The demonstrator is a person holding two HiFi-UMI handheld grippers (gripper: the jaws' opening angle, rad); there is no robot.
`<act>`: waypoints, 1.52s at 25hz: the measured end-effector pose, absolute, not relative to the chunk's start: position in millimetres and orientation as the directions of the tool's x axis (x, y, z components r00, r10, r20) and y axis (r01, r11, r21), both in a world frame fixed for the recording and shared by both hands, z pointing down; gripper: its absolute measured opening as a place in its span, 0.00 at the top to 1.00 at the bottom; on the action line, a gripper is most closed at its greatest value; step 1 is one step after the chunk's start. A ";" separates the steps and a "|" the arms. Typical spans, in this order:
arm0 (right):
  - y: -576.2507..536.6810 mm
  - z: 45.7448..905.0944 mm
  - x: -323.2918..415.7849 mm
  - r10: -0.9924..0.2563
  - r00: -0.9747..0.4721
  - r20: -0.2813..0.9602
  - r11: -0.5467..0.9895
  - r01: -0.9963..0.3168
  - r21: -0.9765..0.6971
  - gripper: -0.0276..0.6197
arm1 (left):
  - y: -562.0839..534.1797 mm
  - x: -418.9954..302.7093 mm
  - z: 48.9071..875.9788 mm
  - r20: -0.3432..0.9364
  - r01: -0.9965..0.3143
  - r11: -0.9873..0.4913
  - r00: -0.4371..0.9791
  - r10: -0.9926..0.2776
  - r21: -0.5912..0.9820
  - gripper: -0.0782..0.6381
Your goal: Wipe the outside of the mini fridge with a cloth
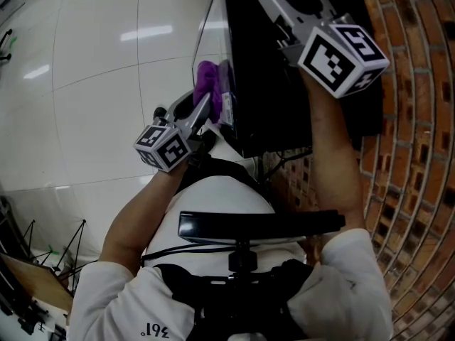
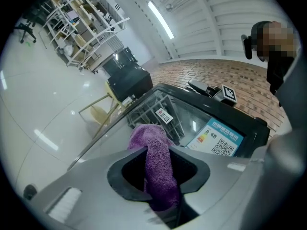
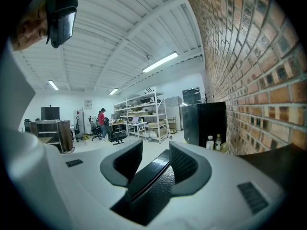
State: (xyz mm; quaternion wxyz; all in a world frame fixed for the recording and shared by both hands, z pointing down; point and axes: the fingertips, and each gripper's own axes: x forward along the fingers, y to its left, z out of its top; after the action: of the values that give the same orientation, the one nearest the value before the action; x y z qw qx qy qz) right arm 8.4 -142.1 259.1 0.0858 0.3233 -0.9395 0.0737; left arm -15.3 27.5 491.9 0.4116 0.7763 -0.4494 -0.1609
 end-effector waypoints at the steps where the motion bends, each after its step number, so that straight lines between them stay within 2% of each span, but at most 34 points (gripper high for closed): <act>1: -142.0 259.0 7.9 -0.594 -0.777 0.208 0.781 -0.619 -0.085 0.70 | 26.7 -15.8 497.7 0.129 -0.571 -0.251 0.541 -0.831 0.781 0.74; 27: -142.8 260.1 9.0 -0.592 -0.776 0.219 0.781 -0.619 -0.082 0.70 | 21.2 -16.3 616.8 0.343 -0.699 -0.169 0.529 -0.777 0.695 0.74; 38: -143.2 261.2 8.5 -0.590 -0.776 0.224 0.781 -0.619 -0.088 0.70 | 18.3 -17.8 652.5 0.365 -0.703 -0.140 0.516 -0.775 0.697 0.74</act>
State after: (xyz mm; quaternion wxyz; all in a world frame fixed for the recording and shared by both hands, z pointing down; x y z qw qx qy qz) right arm 8.5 -143.2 261.2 0.0923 0.3217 -0.9391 0.0783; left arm -17.8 18.3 652.5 0.4356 0.7538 -0.4902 -0.0413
